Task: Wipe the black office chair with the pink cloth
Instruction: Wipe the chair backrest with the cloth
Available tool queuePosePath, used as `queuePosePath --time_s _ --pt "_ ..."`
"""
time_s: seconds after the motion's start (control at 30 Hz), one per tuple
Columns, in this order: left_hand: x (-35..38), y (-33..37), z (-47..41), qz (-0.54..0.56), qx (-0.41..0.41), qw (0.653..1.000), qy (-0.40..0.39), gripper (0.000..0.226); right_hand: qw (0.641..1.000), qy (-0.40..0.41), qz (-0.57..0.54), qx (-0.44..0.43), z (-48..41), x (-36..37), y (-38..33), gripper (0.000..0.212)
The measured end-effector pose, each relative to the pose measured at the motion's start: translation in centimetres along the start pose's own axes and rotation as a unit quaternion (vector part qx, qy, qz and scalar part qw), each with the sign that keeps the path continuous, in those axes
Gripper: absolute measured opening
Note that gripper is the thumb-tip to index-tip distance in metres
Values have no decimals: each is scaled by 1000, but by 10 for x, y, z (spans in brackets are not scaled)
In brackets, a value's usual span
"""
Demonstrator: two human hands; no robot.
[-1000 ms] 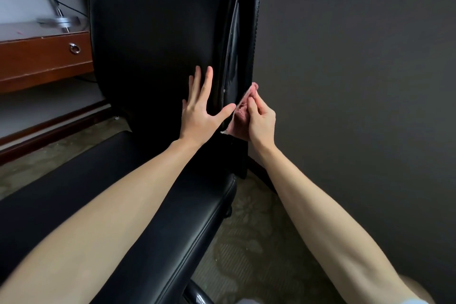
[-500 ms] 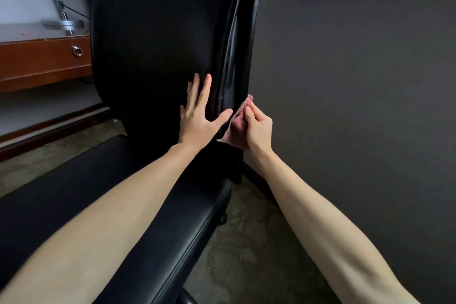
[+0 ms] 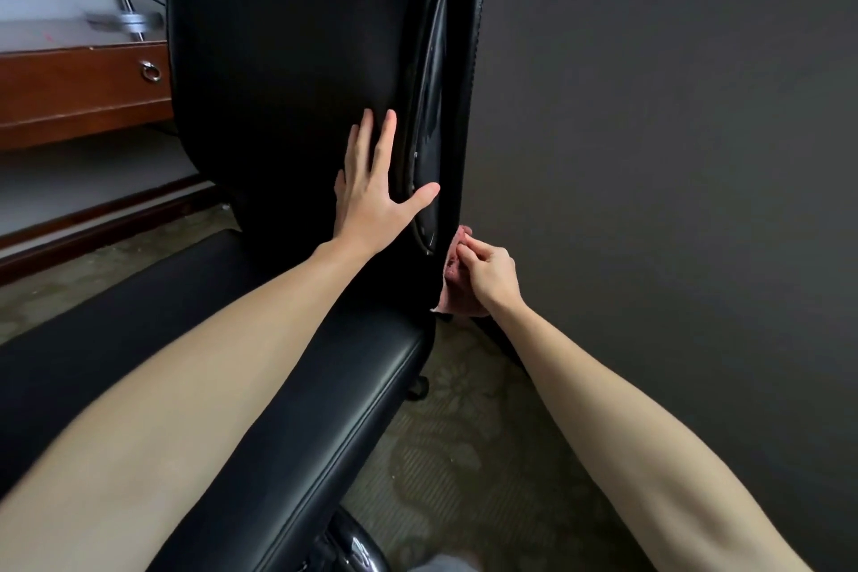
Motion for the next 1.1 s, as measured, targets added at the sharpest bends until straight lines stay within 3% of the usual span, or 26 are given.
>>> queuePosePath --time_s 0.23,0.5,0.83,1.1 --pt "-12 2 3 -12 -18 1000 23 92 1000 9 -11 -12 -8 -20 -22 30" --pt "-33 20 8 -3 -122 992 -3 79 993 -74 74 56 4 -35 -55 27" --pt "-106 78 -6 -10 -218 969 -117 62 984 -62 159 53 45 -80 -184 20" --pt "-202 125 -23 -16 -275 945 -174 60 970 -118 210 38 83 -98 -311 18"
Point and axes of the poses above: each hand's wrist, its own z-axis away from the middle knuckle, its own x-axis out of the palm, y = z × x, the point moved 10 cm from there along -z, towards the middle knuckle, and after that the axes turned 2 degrees about x, right-handed, at the moved point
